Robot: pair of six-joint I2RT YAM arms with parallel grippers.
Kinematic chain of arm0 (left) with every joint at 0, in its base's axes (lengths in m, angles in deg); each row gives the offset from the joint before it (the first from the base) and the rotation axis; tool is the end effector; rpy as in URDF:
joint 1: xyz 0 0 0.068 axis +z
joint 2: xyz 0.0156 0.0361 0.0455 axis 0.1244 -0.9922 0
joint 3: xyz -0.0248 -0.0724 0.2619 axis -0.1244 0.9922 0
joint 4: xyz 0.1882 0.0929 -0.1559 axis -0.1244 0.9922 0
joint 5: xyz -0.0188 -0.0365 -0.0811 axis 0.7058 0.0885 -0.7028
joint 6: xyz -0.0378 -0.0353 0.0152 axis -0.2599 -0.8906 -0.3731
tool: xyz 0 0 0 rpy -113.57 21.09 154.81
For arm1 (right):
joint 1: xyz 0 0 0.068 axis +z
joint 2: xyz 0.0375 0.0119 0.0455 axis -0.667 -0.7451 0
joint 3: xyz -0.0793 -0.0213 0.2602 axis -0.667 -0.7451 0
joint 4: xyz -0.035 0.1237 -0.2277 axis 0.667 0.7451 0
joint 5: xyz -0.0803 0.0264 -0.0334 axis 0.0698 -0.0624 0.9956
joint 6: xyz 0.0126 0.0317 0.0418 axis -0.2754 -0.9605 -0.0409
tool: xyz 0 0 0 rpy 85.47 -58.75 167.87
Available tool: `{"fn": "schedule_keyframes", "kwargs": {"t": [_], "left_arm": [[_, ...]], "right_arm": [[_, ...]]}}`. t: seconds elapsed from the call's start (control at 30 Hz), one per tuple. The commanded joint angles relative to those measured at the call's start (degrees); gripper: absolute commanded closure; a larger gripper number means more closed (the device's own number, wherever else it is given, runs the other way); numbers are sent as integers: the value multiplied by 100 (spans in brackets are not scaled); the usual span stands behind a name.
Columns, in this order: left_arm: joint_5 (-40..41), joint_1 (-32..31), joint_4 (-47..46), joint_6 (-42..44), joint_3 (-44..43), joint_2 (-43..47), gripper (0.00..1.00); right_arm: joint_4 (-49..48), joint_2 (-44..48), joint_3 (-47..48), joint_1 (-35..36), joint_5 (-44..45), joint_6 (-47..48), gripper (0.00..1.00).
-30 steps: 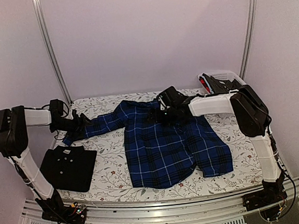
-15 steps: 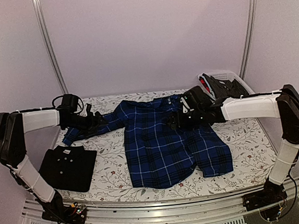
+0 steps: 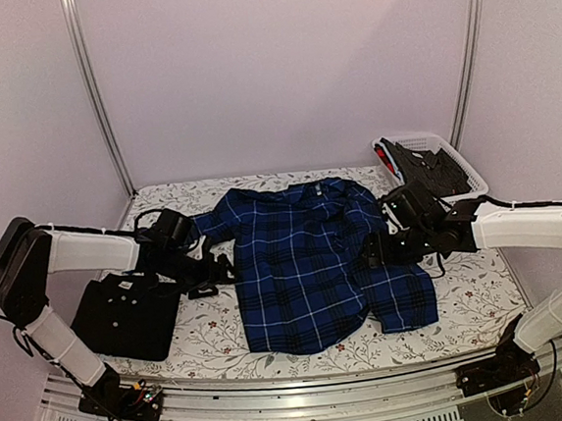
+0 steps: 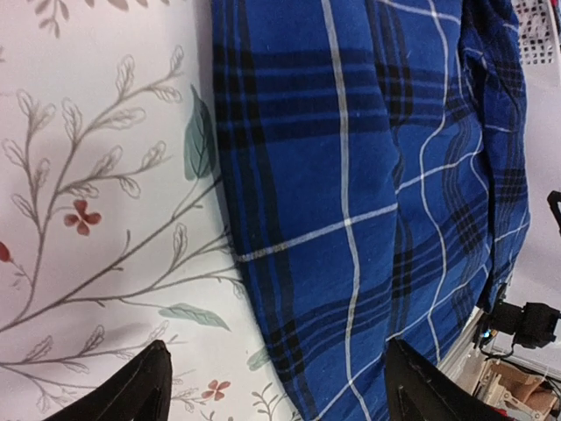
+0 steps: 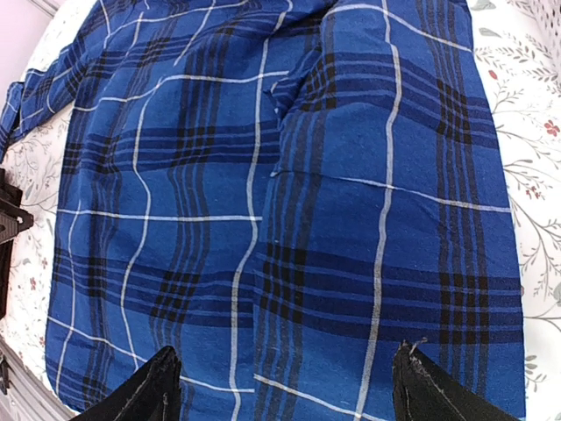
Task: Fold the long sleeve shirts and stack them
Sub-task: Adjust the flattened shirt at the center of the board.
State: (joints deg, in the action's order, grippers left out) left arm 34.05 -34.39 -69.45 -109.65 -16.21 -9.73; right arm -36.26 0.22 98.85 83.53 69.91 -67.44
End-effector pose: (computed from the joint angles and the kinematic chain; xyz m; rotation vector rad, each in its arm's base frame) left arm 0.2609 -0.1508 0.1538 -0.0829 2.7645 -0.9163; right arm 0.2162 0.1878 0.2183 -0.1765 2.4824 0.4371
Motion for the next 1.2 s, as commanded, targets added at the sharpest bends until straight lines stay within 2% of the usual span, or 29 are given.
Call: {"fn": "schedule_keyframes", "kwargs": {"t": [0.0, 0.13, 0.5, 0.6, 0.87, 0.97, 1.1, 1.17], "left_arm": [[268, -330, 58, -283, 154, 175, 16], [451, -576, 323, -395, 316, 307, 15], [123, -1197, 273, -835, 714, 510, 16], [47, -1372, 219, -986, 694, 471, 20], [-56, -1803, 177, -1208, 528, 91, 38], [-145, -1941, 55, -1317, 443, -122, 51], [-64, -1949, 278, -1357, 431, -181, 88], [173, -1903, 651, -1284, 427, -84, 100]], "right_arm": [[137, 137, -126, -84, 56, 159, 19], [132, 100, -188, -116, 56, 249, 18], [72, 20, -387, -137, -140, 271, 18], [55, 51, -454, -136, -176, 246, 19], [321, 138, -638, -148, 166, 138, 19], [410, 233, -787, -238, 222, 3, 19], [521, 493, -1010, -405, 298, -201, 17], [595, 634, -1099, -473, 392, -332, 14]]}}
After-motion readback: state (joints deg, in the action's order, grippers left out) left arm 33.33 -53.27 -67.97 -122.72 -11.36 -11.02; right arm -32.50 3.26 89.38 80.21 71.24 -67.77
